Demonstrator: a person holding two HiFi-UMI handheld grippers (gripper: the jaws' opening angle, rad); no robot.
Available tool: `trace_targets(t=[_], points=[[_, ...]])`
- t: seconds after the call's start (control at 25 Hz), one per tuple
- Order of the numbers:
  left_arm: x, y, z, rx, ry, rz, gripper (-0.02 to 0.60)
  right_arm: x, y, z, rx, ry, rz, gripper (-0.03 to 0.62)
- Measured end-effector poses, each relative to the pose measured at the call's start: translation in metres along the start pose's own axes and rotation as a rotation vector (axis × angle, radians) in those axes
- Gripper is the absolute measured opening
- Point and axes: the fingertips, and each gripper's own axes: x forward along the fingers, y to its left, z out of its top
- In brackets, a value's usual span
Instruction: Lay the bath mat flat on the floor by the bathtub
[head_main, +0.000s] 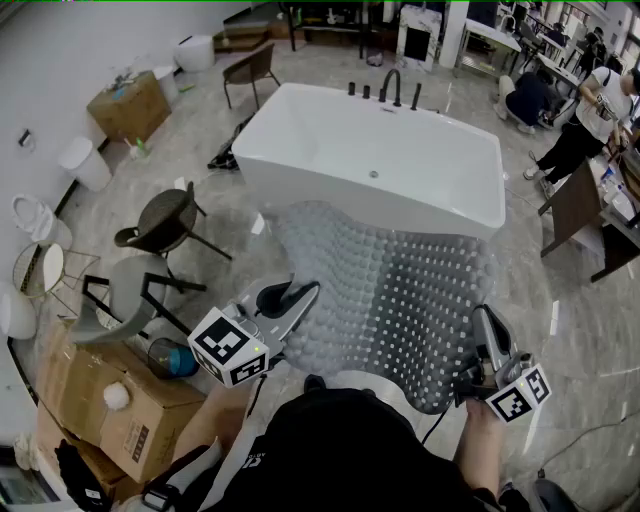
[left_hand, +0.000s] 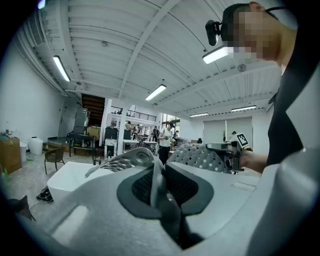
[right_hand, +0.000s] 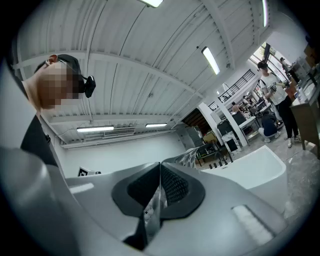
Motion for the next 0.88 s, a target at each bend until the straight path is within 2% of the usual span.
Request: trace_targets(t=[0.2,0.44,0.88], points=[[-0.001,-0.002,-0.004,-0.003,0.008,0.000,0.040,-0.001,0.000,-0.004,0.005,0.003,0.006,0.011],[0.001,-0.003,-0.005,-0.009,0.013,0.001,0.041,0.001,0.009,-0.004,0.018,0.012,0.085,0.014],[-0.024,0.011,-0.006,-0.029,-0.002,0.009,0.041,0.018,0.026,-0.014,0.040,0.021,0.101,0.016]])
